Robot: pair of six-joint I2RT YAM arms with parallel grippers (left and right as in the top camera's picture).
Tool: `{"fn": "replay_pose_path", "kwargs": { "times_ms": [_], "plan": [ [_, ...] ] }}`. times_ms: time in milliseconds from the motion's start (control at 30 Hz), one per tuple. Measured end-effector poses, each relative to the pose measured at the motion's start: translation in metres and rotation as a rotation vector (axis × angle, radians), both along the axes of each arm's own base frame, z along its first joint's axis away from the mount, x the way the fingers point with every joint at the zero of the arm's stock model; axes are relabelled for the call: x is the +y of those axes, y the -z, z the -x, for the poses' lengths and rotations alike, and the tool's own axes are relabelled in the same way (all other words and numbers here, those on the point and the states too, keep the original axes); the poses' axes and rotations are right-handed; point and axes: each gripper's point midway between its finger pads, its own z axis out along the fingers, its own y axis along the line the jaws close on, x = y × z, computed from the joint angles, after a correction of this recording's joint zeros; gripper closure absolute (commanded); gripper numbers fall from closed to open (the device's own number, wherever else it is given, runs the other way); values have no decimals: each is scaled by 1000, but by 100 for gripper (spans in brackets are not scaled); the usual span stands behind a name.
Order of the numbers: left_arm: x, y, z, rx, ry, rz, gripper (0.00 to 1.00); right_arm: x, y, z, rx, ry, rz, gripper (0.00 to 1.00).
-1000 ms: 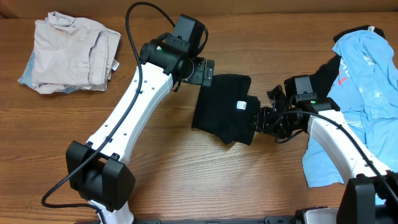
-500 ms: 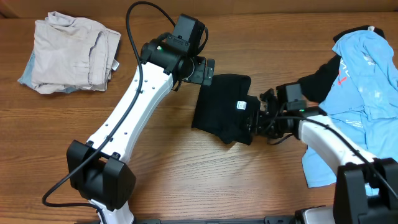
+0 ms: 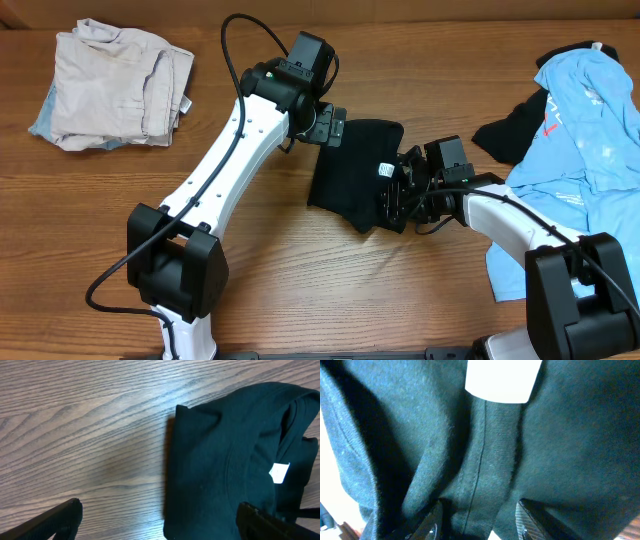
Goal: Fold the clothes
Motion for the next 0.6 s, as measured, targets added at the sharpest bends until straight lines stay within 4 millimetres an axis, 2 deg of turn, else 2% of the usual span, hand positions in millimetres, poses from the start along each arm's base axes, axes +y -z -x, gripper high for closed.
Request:
{"fn": "replay_pose_path", "kwargs": {
  "times_ms": [100, 167, 333, 500, 600],
  "plan": [
    [0, 0, 0, 0, 0, 0, 0, 3, -3, 4, 22, -6, -24, 51],
    [0, 0, 0, 0, 0, 0, 0, 6, -8, 2, 31, -1, -42, 58],
    [0, 0, 0, -1, 0, 0, 0, 10, -15, -5, 36, 35, -67, 96],
    [0, 0, 0, 0, 0, 0, 0, 6, -15, -4, 69, 64, -76, 96],
    [0, 0, 0, -1, 0, 0, 0, -10, -15, 1, 140, 123, -67, 96]
  ]
}}
